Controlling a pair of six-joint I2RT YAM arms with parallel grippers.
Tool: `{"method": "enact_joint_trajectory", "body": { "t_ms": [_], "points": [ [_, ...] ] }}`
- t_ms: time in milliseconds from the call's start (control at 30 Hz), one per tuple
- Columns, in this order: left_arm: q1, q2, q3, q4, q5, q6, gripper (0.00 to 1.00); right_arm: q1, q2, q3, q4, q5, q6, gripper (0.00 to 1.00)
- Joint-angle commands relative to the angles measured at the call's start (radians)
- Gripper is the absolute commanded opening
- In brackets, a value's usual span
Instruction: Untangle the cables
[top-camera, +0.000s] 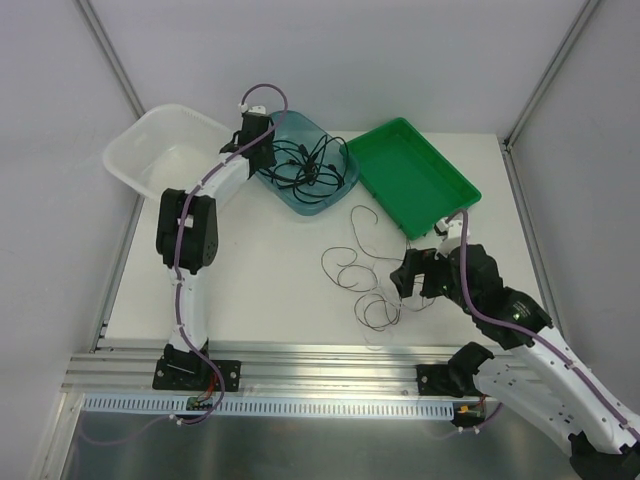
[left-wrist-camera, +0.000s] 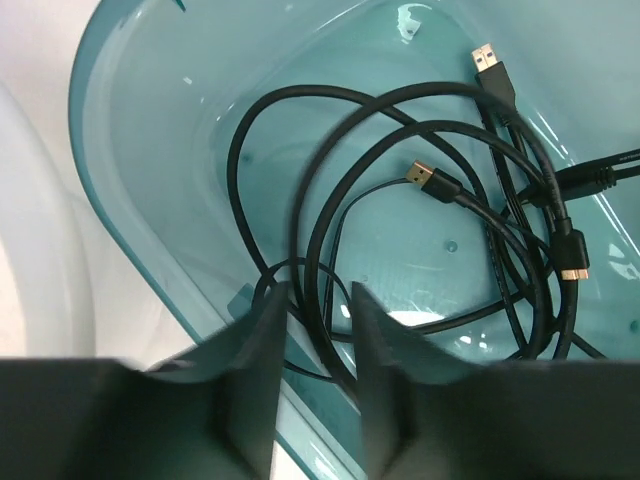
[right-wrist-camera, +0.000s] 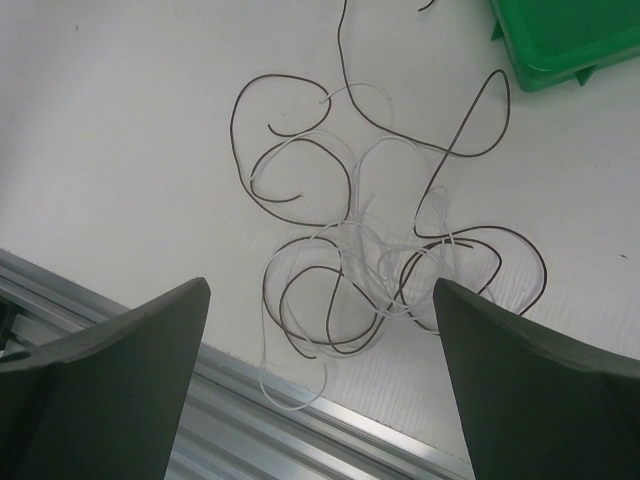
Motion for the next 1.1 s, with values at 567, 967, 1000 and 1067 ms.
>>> {"method": "enact_joint_trajectory", "body": {
  "t_ms": [567, 967, 1000, 1067],
  "points": [
    [-0.222, -0.543, -0.188, -0.018, -0.061, 0.081, 0.99, -0.030, 0.168, -0.016, -0.072, 0.088, 0.103, 1.00],
    [-0.460, -1.116, -0.878, -0.134, 0.006, -0.269, 0.99, -0.084, 0.470, -0.095, 0.049, -0.086, 0.190, 0.89],
    [-0.462, -1.144, -0.941, -0.148, 0.014, -0.289, 0.99, -0.082, 0.496, -0.092, 0.057, -0.109, 0.192, 0.88],
    [-0.463, -1.234, -1.004, -0.178, 0.020, -0.341, 0.99, -0.078, 0.577, -0.072, 0.078, -0.116, 0.201, 0.84]
  ]
}}
